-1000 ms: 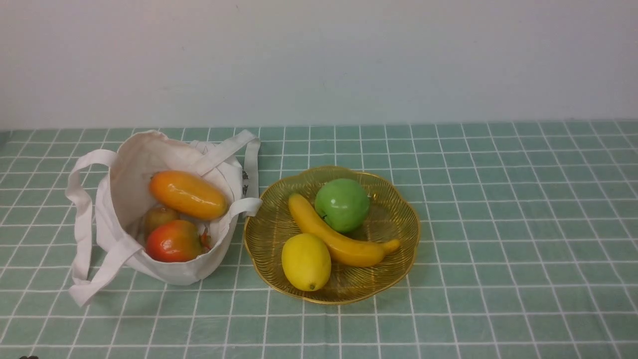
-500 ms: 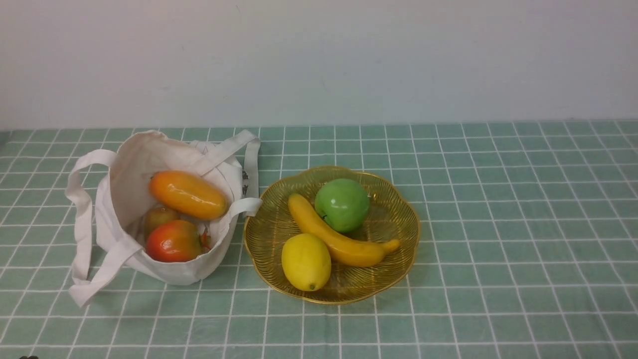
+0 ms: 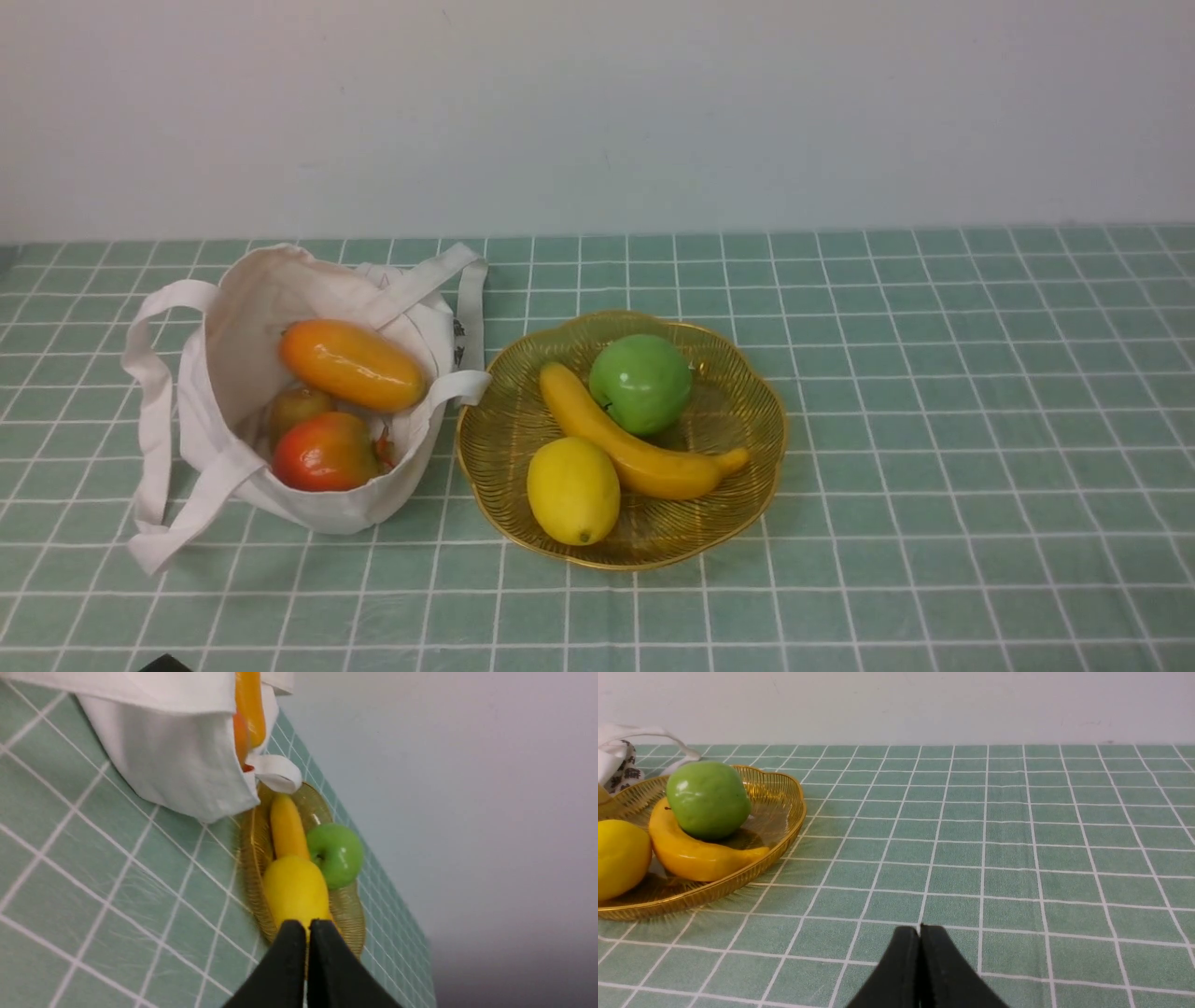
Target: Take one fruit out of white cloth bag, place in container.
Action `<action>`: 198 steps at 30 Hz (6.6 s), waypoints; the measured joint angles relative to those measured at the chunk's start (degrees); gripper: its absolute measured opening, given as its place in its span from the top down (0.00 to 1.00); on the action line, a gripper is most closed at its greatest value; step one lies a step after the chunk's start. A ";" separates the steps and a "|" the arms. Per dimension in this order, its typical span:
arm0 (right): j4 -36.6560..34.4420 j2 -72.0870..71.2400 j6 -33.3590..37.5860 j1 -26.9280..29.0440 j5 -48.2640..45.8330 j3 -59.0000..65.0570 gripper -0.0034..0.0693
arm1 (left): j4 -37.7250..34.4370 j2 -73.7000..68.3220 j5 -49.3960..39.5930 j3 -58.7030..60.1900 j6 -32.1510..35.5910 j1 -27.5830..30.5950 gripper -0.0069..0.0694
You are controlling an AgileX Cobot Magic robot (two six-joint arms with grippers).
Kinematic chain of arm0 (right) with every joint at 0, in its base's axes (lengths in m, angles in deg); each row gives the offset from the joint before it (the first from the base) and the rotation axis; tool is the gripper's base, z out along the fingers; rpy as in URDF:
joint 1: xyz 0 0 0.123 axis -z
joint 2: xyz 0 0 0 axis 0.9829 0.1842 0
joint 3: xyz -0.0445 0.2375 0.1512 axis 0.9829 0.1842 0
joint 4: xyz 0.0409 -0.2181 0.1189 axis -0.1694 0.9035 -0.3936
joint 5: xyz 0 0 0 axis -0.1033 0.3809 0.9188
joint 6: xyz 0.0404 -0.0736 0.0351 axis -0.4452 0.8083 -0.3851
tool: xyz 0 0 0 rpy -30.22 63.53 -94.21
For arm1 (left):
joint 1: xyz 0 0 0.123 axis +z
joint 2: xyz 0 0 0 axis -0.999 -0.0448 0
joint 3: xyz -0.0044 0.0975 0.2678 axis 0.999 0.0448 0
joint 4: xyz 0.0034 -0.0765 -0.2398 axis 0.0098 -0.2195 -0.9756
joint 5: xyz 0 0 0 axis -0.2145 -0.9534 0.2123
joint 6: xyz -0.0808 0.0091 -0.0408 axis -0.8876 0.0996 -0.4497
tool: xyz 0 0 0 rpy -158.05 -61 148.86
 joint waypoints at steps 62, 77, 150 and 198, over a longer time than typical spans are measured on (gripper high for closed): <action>0.00 0.00 0.00 -0.02 0.00 0.00 0.97 | 50.44 -104.47 -25.48 -73.72 20.82 -10.91 0.13; 0.00 0.00 0.00 -0.02 0.00 0.00 0.97 | 51.61 -107.44 -25.64 -74.20 20.75 -10.91 0.24; 0.00 0.00 0.00 -0.02 0.00 0.00 0.97 | 19.02 -93.33 -48.22 -95.83 34.57 -18.46 0.92; 0.00 0.00 0.00 -0.02 0.00 0.00 0.97 | 37.33 -18.81 -7.22 -24.97 23.57 -18.35 0.92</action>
